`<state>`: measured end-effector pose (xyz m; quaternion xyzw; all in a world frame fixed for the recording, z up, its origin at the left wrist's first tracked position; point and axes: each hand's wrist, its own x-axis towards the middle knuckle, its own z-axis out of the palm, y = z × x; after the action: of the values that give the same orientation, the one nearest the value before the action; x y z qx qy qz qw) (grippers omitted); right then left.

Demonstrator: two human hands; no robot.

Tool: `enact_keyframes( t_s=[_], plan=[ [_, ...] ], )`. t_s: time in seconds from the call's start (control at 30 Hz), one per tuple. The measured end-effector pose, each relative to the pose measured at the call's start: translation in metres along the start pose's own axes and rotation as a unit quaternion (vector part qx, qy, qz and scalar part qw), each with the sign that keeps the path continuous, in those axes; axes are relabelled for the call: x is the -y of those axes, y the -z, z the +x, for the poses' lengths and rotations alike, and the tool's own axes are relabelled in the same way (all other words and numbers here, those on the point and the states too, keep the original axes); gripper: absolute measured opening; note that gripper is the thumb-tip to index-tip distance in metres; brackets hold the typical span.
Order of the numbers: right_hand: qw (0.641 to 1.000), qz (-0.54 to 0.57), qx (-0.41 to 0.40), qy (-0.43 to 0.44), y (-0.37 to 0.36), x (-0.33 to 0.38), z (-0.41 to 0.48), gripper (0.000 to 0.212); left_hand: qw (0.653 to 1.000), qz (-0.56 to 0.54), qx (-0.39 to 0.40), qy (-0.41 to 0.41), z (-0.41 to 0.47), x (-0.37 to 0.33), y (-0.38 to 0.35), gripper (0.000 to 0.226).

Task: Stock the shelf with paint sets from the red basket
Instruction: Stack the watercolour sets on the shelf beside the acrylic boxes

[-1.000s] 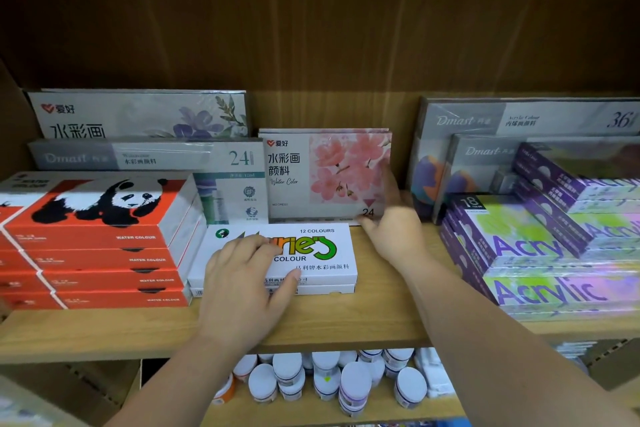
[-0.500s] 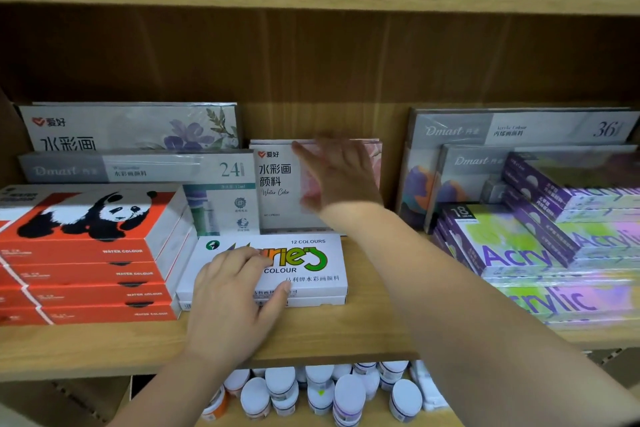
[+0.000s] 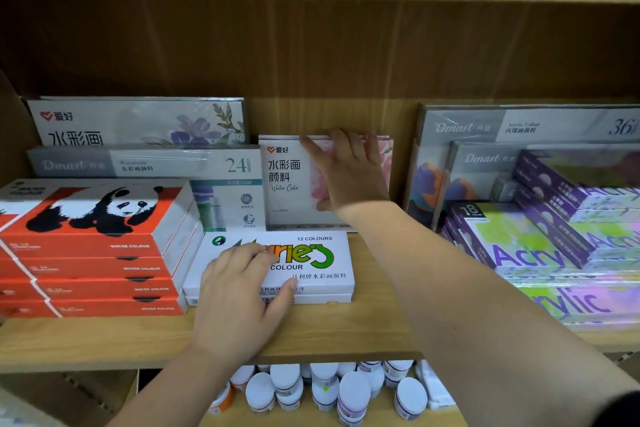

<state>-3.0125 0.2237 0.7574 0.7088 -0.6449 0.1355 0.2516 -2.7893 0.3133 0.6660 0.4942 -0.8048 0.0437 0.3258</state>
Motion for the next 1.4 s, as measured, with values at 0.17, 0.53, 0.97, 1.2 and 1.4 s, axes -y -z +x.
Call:
enact_keyframes(
  t_s=[0.17,0.53,0.97,1.2,1.4],
  plan=[
    [1.000,-0.019,-0.015,0.013,-0.003,-0.019,-0.003,0.137,1.000,-0.007,-0.007,-0.001,0.000,0.000,0.000,0.049],
    [1.000,-0.005,0.029,-0.004,0.001,-0.025,-0.015,0.140,1.000,0.008,0.011,-0.003,0.002,0.001,-0.003,0.062],
    [0.998,-0.015,0.052,-0.016,-0.002,-0.016,-0.015,0.143,0.999,0.036,-0.010,-0.017,0.000,0.001,-0.007,0.074],
    [0.997,-0.030,0.065,0.002,0.001,-0.023,-0.022,0.144,0.999,0.027,-0.014,-0.023,0.000,0.003,-0.009,0.071],
    [0.997,-0.014,0.075,-0.034,-0.014,-0.031,-0.036,0.136,0.999,0.024,-0.010,-0.025,-0.001,0.004,-0.008,0.069]
  ],
)
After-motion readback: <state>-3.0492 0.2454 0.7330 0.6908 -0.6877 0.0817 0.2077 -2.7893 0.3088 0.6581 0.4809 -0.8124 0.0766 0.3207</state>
